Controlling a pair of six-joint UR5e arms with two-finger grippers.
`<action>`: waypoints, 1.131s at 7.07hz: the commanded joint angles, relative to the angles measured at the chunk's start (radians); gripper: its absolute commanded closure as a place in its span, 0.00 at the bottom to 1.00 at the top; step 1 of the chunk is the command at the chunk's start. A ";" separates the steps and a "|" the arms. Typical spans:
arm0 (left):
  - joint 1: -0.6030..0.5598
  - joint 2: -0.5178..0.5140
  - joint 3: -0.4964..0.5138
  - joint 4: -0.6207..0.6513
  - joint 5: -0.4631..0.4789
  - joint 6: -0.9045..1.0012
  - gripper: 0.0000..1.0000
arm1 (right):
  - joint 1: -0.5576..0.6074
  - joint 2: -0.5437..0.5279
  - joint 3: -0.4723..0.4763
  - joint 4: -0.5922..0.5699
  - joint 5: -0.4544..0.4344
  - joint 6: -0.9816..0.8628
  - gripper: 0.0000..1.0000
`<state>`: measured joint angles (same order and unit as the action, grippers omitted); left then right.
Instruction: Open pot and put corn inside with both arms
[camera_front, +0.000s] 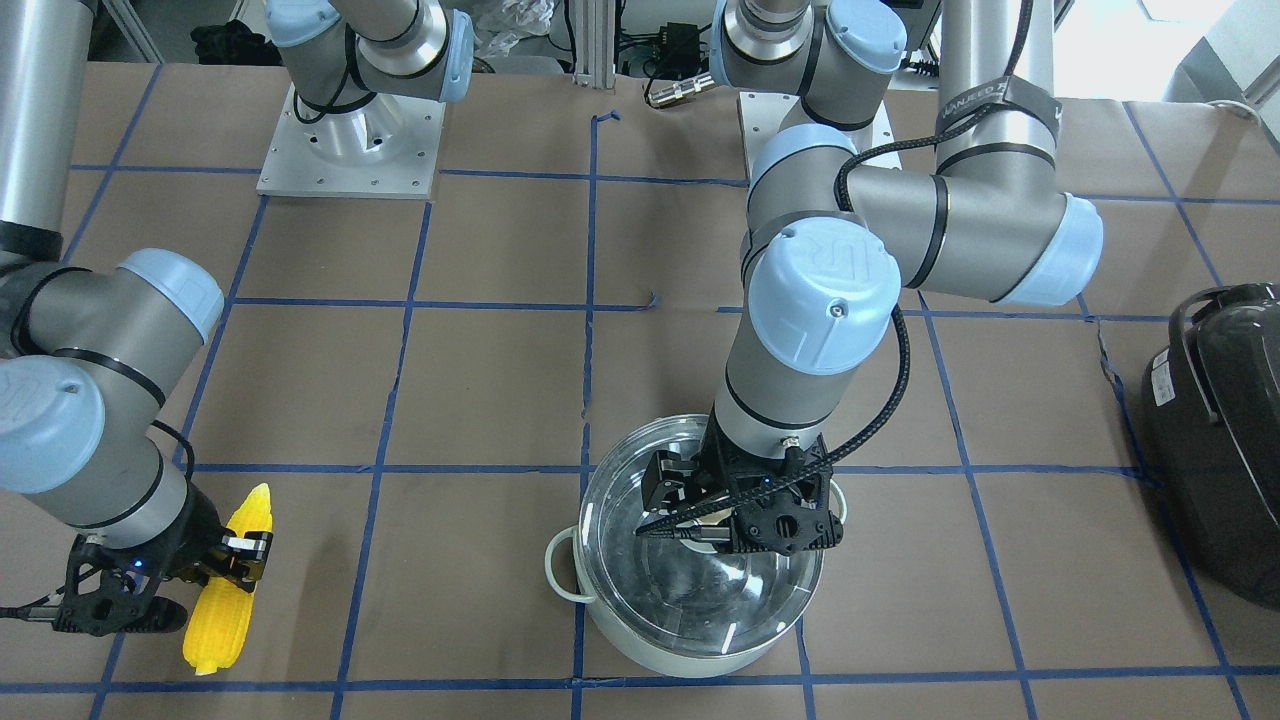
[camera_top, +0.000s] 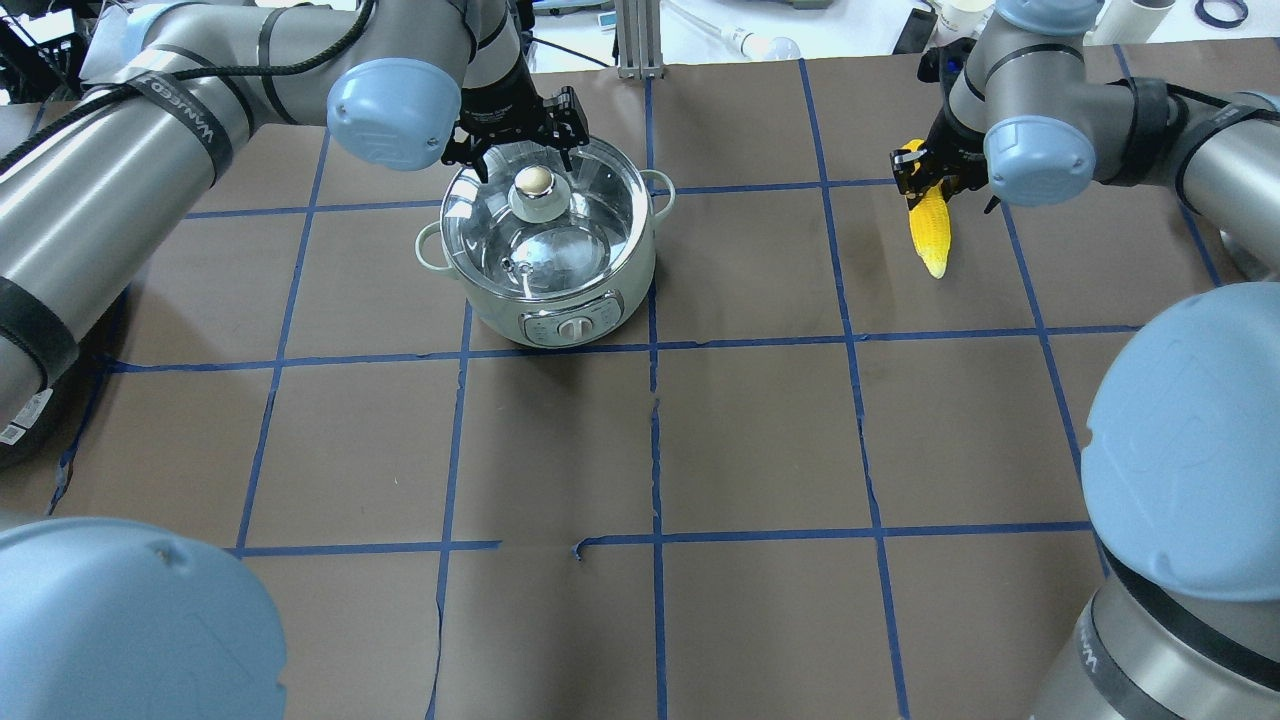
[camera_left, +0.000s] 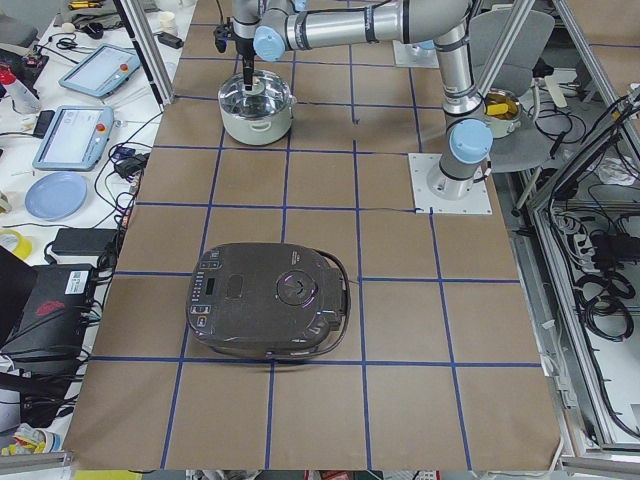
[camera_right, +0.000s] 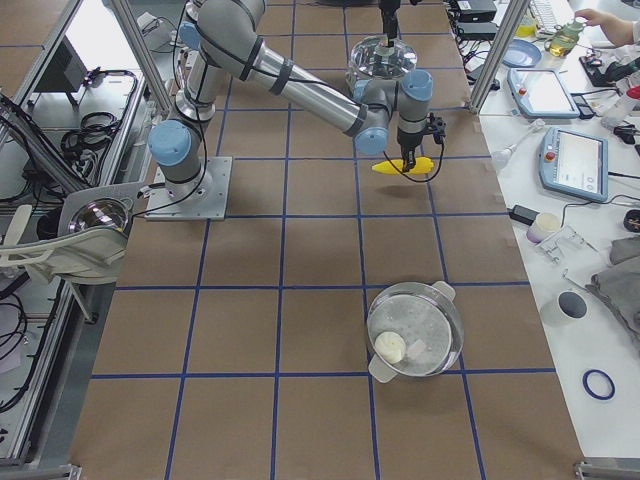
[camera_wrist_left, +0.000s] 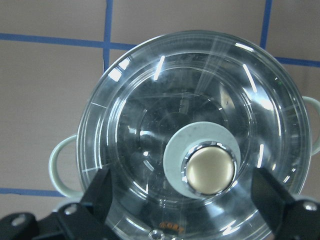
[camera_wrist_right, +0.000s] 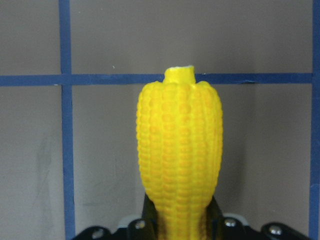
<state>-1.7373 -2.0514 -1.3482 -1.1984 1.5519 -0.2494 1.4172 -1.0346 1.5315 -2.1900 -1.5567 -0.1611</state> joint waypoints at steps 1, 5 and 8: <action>-0.008 -0.021 0.000 0.005 0.000 -0.002 0.17 | 0.011 -0.008 -0.021 0.030 0.001 0.000 1.00; -0.011 0.008 0.008 -0.001 0.002 -0.011 0.97 | 0.078 -0.050 -0.117 0.189 0.001 0.023 1.00; 0.071 0.010 0.108 -0.077 0.014 0.100 1.00 | 0.146 -0.103 -0.172 0.293 -0.002 0.058 1.00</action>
<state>-1.7135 -2.0354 -1.2920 -1.2179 1.5567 -0.2180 1.5319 -1.1013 1.3831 -1.9596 -1.5584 -0.1136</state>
